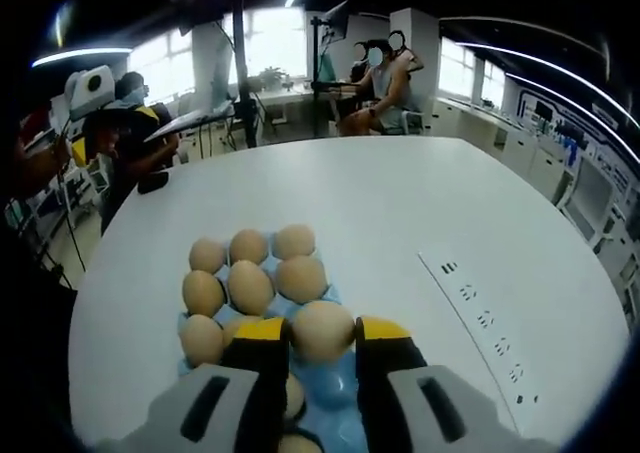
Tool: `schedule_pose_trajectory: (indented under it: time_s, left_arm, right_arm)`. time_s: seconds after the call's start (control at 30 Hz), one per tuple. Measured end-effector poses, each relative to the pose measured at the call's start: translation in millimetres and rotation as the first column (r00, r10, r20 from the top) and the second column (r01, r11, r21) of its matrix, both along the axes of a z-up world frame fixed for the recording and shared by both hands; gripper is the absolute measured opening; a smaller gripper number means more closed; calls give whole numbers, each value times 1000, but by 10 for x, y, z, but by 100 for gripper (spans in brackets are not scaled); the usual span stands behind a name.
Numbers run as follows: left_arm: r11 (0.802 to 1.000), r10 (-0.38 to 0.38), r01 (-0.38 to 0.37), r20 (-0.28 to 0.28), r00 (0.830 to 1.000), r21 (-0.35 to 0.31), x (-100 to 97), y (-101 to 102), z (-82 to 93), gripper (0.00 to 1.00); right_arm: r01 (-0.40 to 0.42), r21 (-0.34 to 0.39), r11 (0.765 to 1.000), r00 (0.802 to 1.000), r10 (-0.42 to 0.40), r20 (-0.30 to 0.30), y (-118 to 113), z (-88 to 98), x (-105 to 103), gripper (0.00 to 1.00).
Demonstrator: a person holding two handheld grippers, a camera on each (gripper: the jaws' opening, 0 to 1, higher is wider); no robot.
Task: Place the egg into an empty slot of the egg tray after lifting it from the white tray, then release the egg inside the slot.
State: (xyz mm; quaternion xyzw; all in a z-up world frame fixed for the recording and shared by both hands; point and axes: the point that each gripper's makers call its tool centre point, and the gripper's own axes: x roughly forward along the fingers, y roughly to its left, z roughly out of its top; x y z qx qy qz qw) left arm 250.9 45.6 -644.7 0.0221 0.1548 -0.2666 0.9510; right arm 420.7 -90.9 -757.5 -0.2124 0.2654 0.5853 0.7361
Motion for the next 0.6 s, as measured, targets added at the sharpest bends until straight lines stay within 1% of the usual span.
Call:
schedule_pose_trajectory:
  time_s: [0.13, 0.17, 0.23, 0.3, 0.37, 0.6]
  left_arm:
    - [1000, -2, 2, -1, 1000, 4, 1, 3, -4, 61]
    - [1000, 0, 0, 0, 1000, 1, 3, 7, 1, 61]
    - [1000, 3, -3, 0, 1000, 0, 6, 18, 2, 61]
    - [1000, 4, -4, 1, 1000, 1, 5, 25, 1, 61]
    - [1000, 4, -4, -2, 1000, 1, 5, 27, -7, 61]
    - [1000, 6, -6, -4, 1000, -2, 13, 36, -19, 61]
  right_arm:
    - [-4, -10, 1000, 1000, 4, -8, 29, -53, 3, 26]
    - [-7, -17, 1000, 1000, 7, 1, 36, -63, 7, 26]
    - [-10, -15, 1000, 1000, 10, -7, 47, -71, 8, 26]
    - [-11, -18, 1000, 1000, 10, -3, 68, -83, 17, 26]
    - [-13, -22, 1000, 1000, 13, -14, 84, -100, 10, 26]
    - [-19, -43, 999, 1000, 18, -23, 108, -188, 17, 26]
